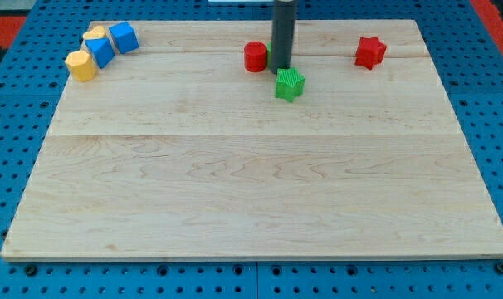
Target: Push the green star towards the bottom right of the board
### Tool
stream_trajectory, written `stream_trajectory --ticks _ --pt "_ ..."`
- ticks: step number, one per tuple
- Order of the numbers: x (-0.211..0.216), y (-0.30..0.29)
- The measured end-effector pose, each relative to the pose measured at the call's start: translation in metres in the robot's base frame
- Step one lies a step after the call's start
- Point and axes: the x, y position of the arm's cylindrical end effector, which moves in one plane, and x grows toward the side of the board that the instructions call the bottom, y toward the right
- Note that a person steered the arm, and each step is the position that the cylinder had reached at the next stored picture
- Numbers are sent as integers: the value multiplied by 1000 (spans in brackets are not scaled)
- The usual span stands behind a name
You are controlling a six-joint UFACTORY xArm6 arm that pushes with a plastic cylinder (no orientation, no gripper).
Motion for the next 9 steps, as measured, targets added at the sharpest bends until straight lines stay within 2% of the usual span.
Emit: stream_trajectory --ticks 2,4,5,6,8,9 --pt "52 24" --pt "57 114" --pt "80 140" --pt "86 126" --pt "48 98" --pt "55 75"
